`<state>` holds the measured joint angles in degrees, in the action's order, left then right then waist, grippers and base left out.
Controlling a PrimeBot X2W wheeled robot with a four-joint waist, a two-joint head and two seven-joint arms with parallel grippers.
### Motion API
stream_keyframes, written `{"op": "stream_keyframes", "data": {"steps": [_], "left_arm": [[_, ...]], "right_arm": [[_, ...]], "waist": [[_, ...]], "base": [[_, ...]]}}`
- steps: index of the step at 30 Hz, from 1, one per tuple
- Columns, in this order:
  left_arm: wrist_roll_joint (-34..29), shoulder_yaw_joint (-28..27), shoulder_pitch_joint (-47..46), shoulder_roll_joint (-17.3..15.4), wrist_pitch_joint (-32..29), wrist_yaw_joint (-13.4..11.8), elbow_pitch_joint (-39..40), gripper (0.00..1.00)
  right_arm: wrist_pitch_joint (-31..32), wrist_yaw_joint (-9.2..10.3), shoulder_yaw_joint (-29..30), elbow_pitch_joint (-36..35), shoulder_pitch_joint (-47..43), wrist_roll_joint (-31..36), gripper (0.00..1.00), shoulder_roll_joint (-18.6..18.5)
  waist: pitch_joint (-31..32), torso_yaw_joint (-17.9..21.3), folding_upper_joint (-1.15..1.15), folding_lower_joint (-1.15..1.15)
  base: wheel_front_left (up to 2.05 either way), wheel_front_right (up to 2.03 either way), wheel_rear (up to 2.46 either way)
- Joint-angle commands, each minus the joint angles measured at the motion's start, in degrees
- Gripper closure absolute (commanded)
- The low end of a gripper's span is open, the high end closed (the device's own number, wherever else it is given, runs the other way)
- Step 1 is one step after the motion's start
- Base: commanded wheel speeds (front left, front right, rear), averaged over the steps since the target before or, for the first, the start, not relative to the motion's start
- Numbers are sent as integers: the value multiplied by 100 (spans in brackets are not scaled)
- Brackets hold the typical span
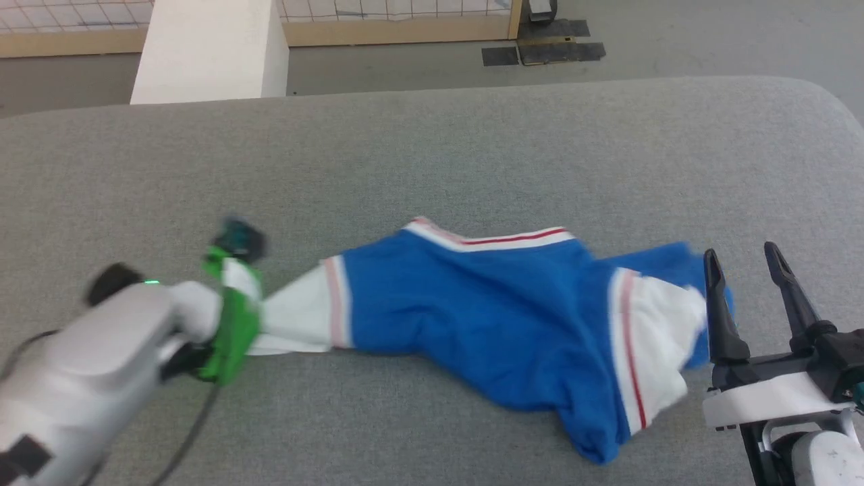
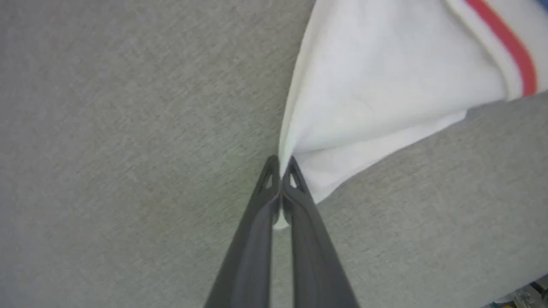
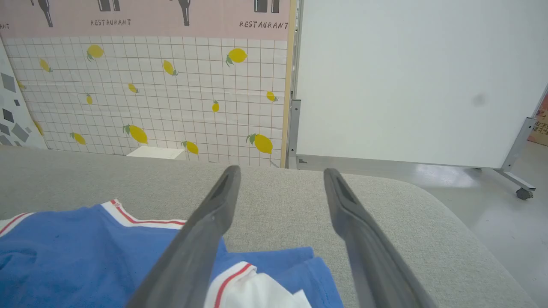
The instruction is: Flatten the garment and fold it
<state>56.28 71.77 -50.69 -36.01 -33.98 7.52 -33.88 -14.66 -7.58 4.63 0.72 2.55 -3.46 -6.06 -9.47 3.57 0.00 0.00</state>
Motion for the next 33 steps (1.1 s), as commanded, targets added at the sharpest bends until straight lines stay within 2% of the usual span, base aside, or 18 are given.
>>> {"op": "stream_keyframes", "data": {"steps": [1,7,23,24,25,30,33], "left_arm": [[45,-4,-67,-240,45,-4,-103,100],[218,-141,58,-641,174,-60,-430,100],[349,-244,520,-732,679,-240,-654,100],[347,-277,539,-729,807,-268,-635,39],[320,-312,569,-720,1009,-309,-598,0],[360,-688,806,-649,2285,-585,-267,0],[387,-980,1041,-713,3183,-871,53,0]], "right_arm": [[-33,9,7,20,-29,52,0,31],[-33,9,26,109,-91,50,0,-8],[-13,9,-5,385,-261,78,0,-113],[-8,9,-17,393,-265,77,0,-113],[-3,9,-32,407,-276,75,0,-115],[5,9,-48,444,-361,60,0,-129],[14,9,-42,442,-406,47,0,-150]], "waist": [[24,-27,0,0],[67,-67,0,0],[398,-339,0,0],[414,-348,0,0],[440,-358,0,0],[568,-401,0,0],[626,-438,0,0]], "base": [[0,0,0],[0,0,0],[0,0,0],[0,0,0],[0,0,0],[0,0,0],[0,0,0]]}}
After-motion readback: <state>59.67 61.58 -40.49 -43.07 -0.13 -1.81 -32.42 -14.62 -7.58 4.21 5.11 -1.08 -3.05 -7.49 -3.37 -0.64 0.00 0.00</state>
